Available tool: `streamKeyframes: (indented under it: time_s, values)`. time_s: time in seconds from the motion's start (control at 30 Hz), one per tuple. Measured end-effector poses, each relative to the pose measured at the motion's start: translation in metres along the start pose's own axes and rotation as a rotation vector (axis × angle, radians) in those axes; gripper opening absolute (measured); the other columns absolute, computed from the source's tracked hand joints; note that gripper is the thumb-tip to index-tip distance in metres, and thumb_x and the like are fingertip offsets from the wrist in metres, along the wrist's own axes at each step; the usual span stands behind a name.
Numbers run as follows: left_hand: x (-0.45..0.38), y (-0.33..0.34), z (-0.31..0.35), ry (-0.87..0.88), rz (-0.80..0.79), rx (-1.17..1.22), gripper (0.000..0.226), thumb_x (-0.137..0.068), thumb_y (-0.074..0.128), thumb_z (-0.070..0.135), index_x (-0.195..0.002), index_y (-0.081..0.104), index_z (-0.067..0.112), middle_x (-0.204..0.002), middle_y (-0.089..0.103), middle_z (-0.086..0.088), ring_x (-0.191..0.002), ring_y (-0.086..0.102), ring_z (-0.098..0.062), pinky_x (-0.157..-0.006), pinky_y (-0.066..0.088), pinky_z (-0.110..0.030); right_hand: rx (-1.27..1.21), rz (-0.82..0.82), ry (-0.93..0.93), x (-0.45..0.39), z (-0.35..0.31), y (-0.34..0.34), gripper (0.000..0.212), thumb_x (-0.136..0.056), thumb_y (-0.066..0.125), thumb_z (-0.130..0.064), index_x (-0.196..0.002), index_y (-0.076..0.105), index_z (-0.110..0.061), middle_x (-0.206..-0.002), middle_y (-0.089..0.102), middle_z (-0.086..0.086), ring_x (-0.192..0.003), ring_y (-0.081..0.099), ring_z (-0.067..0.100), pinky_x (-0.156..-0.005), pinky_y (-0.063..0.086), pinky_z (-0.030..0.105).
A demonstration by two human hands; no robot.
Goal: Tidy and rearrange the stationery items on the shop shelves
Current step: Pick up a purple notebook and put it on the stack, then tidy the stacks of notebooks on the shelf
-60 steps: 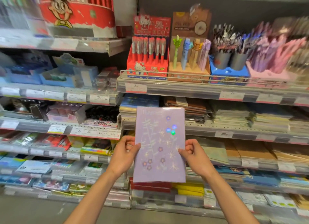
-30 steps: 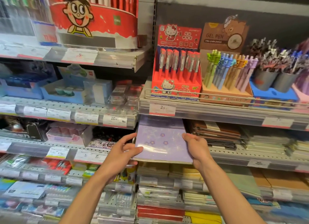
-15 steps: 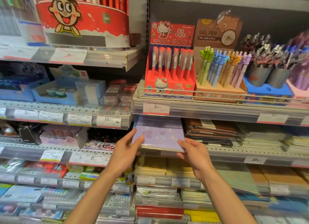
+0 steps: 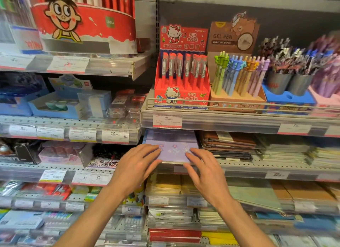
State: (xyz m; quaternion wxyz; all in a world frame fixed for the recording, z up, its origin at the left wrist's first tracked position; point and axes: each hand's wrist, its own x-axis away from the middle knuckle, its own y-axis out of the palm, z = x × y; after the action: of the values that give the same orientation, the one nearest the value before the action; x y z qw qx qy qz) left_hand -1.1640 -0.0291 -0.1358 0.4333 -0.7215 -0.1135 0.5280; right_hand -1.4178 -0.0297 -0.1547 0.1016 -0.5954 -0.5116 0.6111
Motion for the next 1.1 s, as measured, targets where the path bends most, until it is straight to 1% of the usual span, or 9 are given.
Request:
streamKeyframes:
  time_s: [0.2,0.3,0.4,0.57,0.67,0.77,0.87,1.0,1.1]
  values:
    - [-0.017,0.013,-0.011,-0.007,-0.09,-0.18,0.031,-0.093,0.067,0.023,-0.122,0.066,0.012,-0.118,0.068,-0.008,-0.103,0.065,-0.027,-0.074,0.055,-0.036,0.072,0.025,0.015,-0.025,-0.001,0.022,0.034,-0.098,0.06,-0.032,-0.126,0.068,-0.015,-0.131,0.066,0.001,-0.126,0.057,0.019,-0.109,0.046,0.035]
    - [-0.026,0.019,-0.015,-0.032,-0.127,-0.217,0.025,-0.093,0.065,0.024,-0.114,0.067,0.011,-0.116,0.068,-0.009,-0.102,0.065,-0.028,-0.067,0.056,-0.037,0.066,0.006,0.04,-0.035,0.002,0.028,0.034,-0.098,0.06,-0.028,-0.129,0.066,-0.014,-0.133,0.065,0.003,-0.129,0.056,0.021,-0.112,0.038,0.033]
    - [-0.03,0.022,-0.014,-0.054,-0.136,-0.224,0.021,-0.093,0.065,0.026,-0.108,0.069,0.011,-0.11,0.069,-0.007,-0.099,0.064,-0.026,-0.06,0.055,-0.036,0.028,-0.012,0.052,-0.04,0.005,0.033,0.035,-0.101,0.055,-0.027,-0.133,0.063,-0.014,-0.135,0.063,0.004,-0.132,0.054,0.023,-0.113,0.038,0.034]
    - [-0.032,0.025,-0.007,-0.103,-0.192,-0.279,0.046,-0.065,0.088,0.013,-0.108,0.071,0.006,-0.104,0.071,-0.009,-0.099,0.067,-0.027,-0.056,0.055,-0.034,0.008,-0.027,0.097,-0.042,0.005,0.038,0.038,-0.103,0.05,-0.029,-0.137,0.059,-0.016,-0.141,0.059,0.002,-0.137,0.048,0.022,-0.115,0.029,0.029]
    - [-0.031,0.028,-0.006,-0.117,-0.155,-0.25,0.042,-0.073,0.084,0.016,-0.111,0.07,0.007,-0.106,0.071,-0.008,-0.105,0.064,-0.027,-0.063,0.057,-0.034,-0.028,-0.047,0.118,-0.043,0.004,0.036,0.038,-0.103,0.05,-0.028,-0.139,0.057,-0.016,-0.144,0.056,0.002,-0.141,0.043,0.022,-0.115,0.024,0.027]
    - [-0.027,0.027,-0.004,-0.118,-0.098,-0.155,0.032,-0.091,0.065,0.025,-0.118,0.067,0.008,-0.113,0.068,-0.008,-0.114,0.058,-0.027,-0.087,0.055,-0.036,-0.098,-0.08,0.155,-0.042,0.003,0.034,0.043,-0.103,0.049,-0.03,-0.144,0.05,-0.018,-0.151,0.048,0.0,-0.147,0.032,0.018,-0.12,0.019,0.027]
    - [-0.019,0.026,-0.003,-0.138,-0.053,-0.014,0.035,-0.094,0.061,0.027,-0.124,0.065,0.01,-0.124,0.065,-0.008,-0.124,0.052,-0.027,-0.103,0.047,-0.04,-0.162,-0.066,0.17,-0.031,0.001,0.028,0.046,-0.103,0.05,-0.034,-0.147,0.048,-0.02,-0.155,0.041,-0.003,-0.149,0.026,0.012,-0.123,0.02,0.029]
    - [-0.005,0.028,0.007,-0.255,0.031,0.216,0.035,-0.096,0.054,0.03,-0.124,0.066,0.012,-0.128,0.061,-0.003,-0.124,0.05,-0.023,-0.105,0.043,-0.041,-0.257,-0.025,0.253,0.001,-0.001,0.013,0.044,-0.102,0.053,-0.035,-0.144,0.05,-0.026,-0.154,0.04,-0.013,-0.143,0.031,0.002,-0.117,0.027,0.024]
    - [0.004,0.03,0.026,-0.342,0.11,0.344,0.032,-0.095,0.057,0.026,-0.122,0.067,0.012,-0.124,0.06,-0.002,-0.12,0.051,-0.022,-0.103,0.042,-0.038,-0.324,-0.013,0.325,0.032,0.001,0.003,0.037,-0.101,0.055,-0.032,-0.137,0.053,-0.028,-0.14,0.051,-0.015,-0.13,0.043,-0.007,-0.108,0.036,0.014]
